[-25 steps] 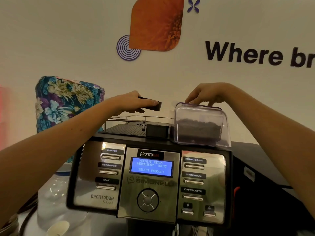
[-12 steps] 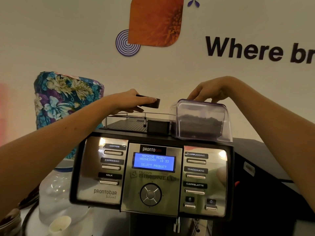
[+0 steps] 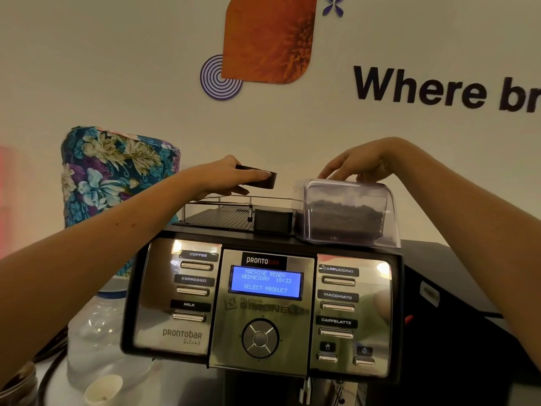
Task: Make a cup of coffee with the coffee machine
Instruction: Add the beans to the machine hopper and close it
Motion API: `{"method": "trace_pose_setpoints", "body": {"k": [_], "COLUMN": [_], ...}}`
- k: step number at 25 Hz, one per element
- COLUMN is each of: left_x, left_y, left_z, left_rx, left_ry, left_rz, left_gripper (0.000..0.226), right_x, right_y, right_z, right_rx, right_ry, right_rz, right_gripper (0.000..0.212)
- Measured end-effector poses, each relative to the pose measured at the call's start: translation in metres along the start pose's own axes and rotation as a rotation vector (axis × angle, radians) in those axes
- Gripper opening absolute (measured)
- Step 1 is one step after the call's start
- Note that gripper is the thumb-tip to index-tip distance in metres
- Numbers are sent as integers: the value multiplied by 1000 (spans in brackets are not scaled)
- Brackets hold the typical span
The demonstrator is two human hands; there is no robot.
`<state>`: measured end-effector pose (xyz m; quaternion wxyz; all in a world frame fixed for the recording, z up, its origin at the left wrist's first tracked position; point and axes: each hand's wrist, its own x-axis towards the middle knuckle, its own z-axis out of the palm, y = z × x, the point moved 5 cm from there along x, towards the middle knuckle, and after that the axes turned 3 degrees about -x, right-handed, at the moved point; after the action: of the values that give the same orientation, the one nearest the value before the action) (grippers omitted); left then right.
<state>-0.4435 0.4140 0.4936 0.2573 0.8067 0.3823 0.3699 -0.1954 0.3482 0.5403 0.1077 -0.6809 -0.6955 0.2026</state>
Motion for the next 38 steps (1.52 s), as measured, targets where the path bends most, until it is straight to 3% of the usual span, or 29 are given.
{"method": "trace_pose_setpoints", "body": {"k": [31, 38], "left_x": [-5, -7], "left_y": [3, 1], "left_z": [1, 0], "left_rx": [22, 4], "left_ry": [-3, -68], "left_rz": [5, -7], "left_gripper": [67, 56], "right_x": [1, -1], "right_y": [0, 2], "right_z": [0, 0], "right_rx": [56, 60], "right_ry": [31, 6], "right_rz": [26, 16], "right_gripper": [24, 22]}}
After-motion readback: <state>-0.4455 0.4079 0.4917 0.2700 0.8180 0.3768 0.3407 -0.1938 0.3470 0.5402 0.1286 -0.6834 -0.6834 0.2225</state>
